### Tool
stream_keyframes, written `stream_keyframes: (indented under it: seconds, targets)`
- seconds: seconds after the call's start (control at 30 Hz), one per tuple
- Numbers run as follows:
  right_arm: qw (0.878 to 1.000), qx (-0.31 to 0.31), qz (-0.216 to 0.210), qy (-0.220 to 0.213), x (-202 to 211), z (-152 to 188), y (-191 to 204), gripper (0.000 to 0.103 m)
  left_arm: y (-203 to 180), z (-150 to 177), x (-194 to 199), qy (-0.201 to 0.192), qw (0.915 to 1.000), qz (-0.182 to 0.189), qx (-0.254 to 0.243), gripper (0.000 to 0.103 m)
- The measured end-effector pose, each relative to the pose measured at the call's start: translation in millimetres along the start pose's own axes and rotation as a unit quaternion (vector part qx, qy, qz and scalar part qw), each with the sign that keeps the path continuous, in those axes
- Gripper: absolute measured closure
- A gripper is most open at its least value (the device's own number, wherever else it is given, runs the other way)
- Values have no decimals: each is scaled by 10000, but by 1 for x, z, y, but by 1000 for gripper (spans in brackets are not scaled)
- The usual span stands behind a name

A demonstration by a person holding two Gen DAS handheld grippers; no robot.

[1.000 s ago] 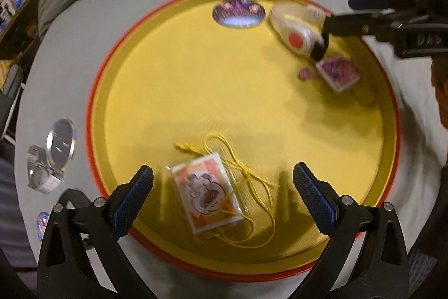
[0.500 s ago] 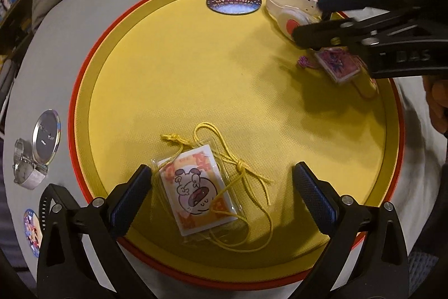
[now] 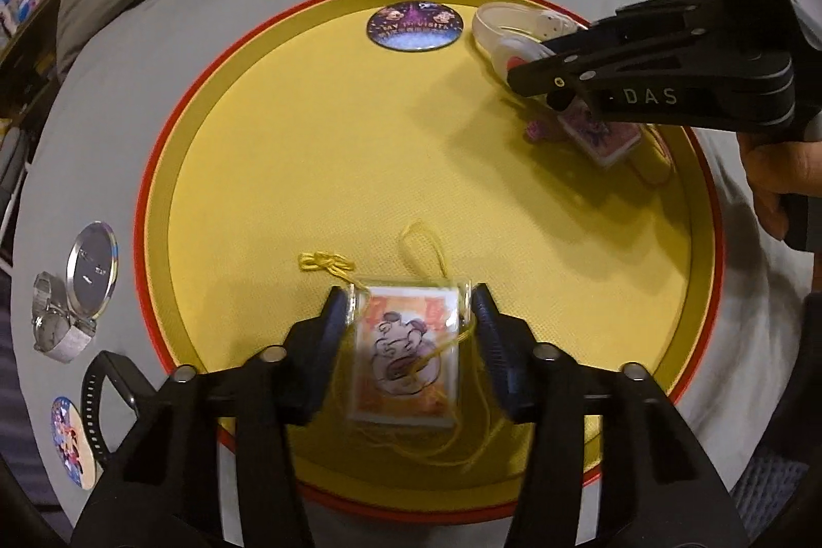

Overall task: Organize jewelry
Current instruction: 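Grasp the yellow-cord pig card with the left tool while the right tool grasps the white headband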

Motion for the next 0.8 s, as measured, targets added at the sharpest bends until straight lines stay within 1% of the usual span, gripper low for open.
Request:
stream_keyframes:
  seconds: [0.17, 0.4, 0.8]
  targets:
    - [10000, -66, -44, -22, 2, 2, -1, 79, 1, 0, 0, -30, 10000, -10, -11, 56]
    - [9998, -88, -75, -170, 13, 2, -1, 83, 0, -3, 0, -29, 10000, 34, 13, 56]
    - [9981, -327, -275, -449, 35, -5, -9, 89, 4, -9, 18, -312, 9994, 83, 109, 56]
Point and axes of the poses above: each gripper's, at about its wrist camera, not at the fingertips, and x roughly against the way its jaws point, y to its left, z to its underside, the point moved 6 cm from there along -x, roughly the way its jaws point, and after that the axes turned 11 degrees about y, right-handed, at the moved point
